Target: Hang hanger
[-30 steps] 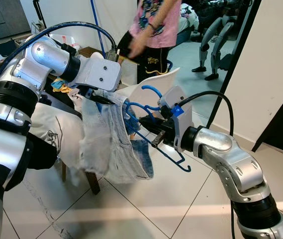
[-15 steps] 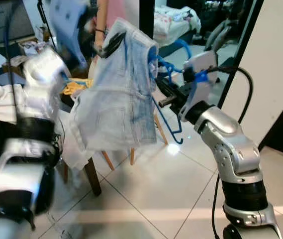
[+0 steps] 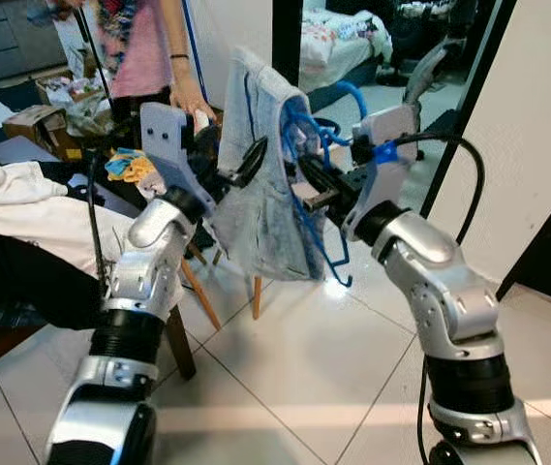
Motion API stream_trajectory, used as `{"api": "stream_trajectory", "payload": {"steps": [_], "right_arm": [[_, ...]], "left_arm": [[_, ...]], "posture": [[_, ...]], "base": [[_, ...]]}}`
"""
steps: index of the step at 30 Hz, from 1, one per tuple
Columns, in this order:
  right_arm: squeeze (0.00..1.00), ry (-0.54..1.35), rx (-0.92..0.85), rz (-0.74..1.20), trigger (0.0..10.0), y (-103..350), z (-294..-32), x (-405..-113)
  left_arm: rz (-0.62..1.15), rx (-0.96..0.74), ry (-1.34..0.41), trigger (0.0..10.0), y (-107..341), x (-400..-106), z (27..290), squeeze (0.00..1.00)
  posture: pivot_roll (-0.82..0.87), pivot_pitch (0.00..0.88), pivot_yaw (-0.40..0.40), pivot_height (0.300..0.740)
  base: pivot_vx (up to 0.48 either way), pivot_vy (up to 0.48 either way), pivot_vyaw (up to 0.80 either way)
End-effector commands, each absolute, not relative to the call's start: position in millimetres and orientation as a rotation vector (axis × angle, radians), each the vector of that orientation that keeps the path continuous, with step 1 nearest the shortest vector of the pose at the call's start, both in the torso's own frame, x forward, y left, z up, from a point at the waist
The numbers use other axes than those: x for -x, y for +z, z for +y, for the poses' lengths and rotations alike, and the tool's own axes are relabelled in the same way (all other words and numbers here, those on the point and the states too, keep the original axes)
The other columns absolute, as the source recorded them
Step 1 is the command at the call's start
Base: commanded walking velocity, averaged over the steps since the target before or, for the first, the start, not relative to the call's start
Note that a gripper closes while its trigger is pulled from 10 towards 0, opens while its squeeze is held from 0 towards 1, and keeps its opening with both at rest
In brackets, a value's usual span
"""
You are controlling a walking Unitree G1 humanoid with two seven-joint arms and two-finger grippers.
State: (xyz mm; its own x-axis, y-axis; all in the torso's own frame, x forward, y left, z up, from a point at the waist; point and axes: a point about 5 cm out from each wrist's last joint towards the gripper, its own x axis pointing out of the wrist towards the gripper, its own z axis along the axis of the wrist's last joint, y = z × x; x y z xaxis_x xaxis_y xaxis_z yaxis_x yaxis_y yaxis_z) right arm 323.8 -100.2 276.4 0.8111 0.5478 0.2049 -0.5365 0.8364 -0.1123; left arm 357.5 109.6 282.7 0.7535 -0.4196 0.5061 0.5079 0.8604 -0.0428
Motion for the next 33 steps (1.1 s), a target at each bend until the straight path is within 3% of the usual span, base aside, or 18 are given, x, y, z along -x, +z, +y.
{"api": "stream_trajectory", "payload": {"steps": [1,11,12,13,14,24,26,28,29,33], "right_arm": [[0.0,0.586,0.047,-0.28,0.0,284,-98,-322],[0.0,0.602,0.047,-0.283,0.0,285,-96,-322],[0.0,0.603,0.047,-0.284,0.0,285,-96,-321],[0.0,0.603,0.046,-0.285,0.0,285,-96,-321],[0.0,0.599,0.048,-0.287,0.0,286,-97,-321],[0.0,0.582,0.058,-0.288,0.0,285,-101,-322],[0.0,0.583,0.057,-0.292,0.0,286,-101,-323],[0.0,0.584,0.056,-0.293,0.0,287,-100,-323],[0.0,0.59,0.054,-0.297,0.0,287,-99,-322],[0.0,0.602,0.053,-0.298,0.0,288,-98,-321]], "left_arm": [[-0.476,0.19,-0.508,10.0,279,-354,105,0.0],[-0.427,0.12,-0.412,10.0,275,-354,107,0.0],[-0.417,0.092,-0.379,9.3,274,-355,110,0.0],[-0.403,0.074,-0.34,9.3,273,-356,113,0.0],[-0.385,0.038,-0.309,5.9,270,-357,118,0.0],[-0.293,-0.079,-0.292,5.5,255,-353,123,0.0],[-0.277,-0.094,-0.286,4.2,250,-354,123,0.0],[-0.273,-0.097,-0.283,4.2,249,-355,124,0.0],[-0.28,-0.097,-0.276,0.2,250,-355,125,0.0],[-0.335,-0.097,-0.263,0.0,262,-357,127,0.0]], "posture": [[0.0,0.076,0.018,0.74],[0.0,0.078,0.019,0.74],[0.0,0.078,0.021,0.74],[0.0,0.078,0.021,0.74],[0.0,0.077,0.023,0.74],[0.0,0.077,0.026,0.74],[0.0,0.075,0.027,0.74],[0.0,0.075,0.027,0.74],[-0.01,0.072,0.028,0.74],[-0.01,0.072,0.029,0.74]], "base": [[0.0,0.0,0.0],[0.0,0.0,0.0],[0.0,0.0,0.0],[0.0,0.0,0.0],[0.0,0.0,0.0],[0.0,0.0,0.0],[0.0,0.0,0.0],[0.0,0.0,0.0],[0.0,0.0,0.0],[0.0,0.0,0.0]]}}
